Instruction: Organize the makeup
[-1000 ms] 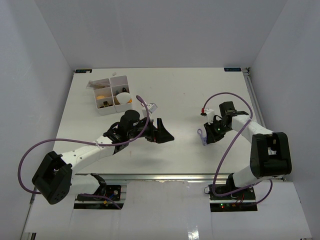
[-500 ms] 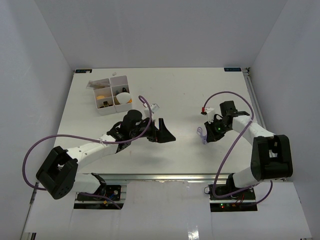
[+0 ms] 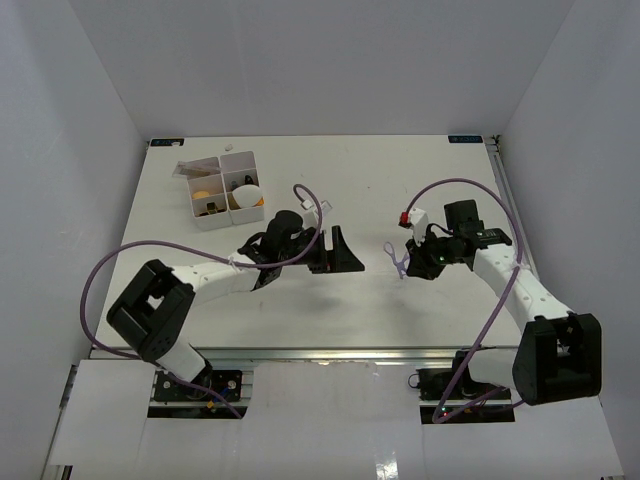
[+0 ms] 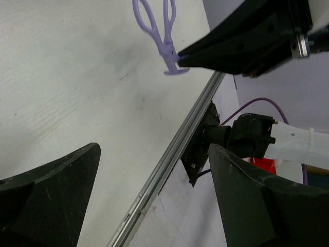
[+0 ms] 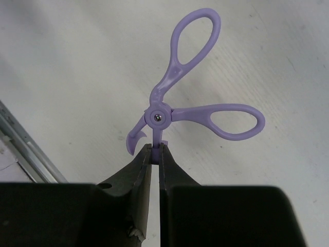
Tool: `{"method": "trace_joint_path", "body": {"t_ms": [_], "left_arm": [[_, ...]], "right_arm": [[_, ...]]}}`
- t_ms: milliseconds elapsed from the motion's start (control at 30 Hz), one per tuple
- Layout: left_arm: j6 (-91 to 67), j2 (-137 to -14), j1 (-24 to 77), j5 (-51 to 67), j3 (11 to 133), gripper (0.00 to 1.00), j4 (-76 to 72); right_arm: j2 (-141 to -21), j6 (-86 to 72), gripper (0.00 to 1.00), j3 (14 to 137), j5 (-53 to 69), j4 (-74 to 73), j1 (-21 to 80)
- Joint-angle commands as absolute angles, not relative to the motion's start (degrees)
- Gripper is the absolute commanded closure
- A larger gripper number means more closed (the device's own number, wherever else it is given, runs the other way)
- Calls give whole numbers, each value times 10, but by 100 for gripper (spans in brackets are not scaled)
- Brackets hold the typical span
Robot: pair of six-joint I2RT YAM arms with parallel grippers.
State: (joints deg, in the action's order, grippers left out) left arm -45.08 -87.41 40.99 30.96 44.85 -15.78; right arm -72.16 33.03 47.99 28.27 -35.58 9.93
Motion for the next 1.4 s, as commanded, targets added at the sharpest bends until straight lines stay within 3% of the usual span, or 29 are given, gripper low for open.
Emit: {"method": "trace_joint_path", "body": {"t_ms": [0, 433, 667, 900, 1100, 1233, 1367], "left_arm": [[-475, -923, 412, 328, 522, 7, -199], [-497, -987, 421, 351, 573, 25, -210], [-504, -1008, 421, 364, 591, 45, -210], [-506, -1013, 421, 371, 600, 57, -208], [-514, -1012, 421, 387, 597, 77, -212], [-516, -1006, 421, 395, 593, 86, -212], [-517, -997, 421, 402, 586, 98, -214]], "right_arm": [[-674, 370, 91, 488, 337, -370, 140], [-647, 378, 91, 484, 365, -365, 182], [-638, 379, 91, 485, 372, -366, 199], [-635, 380, 91, 484, 370, -365, 211], [-637, 372, 89, 481, 351, -354, 215], [-643, 370, 77, 479, 337, -350, 216], [-643, 371, 57, 475, 333, -346, 217]]}}
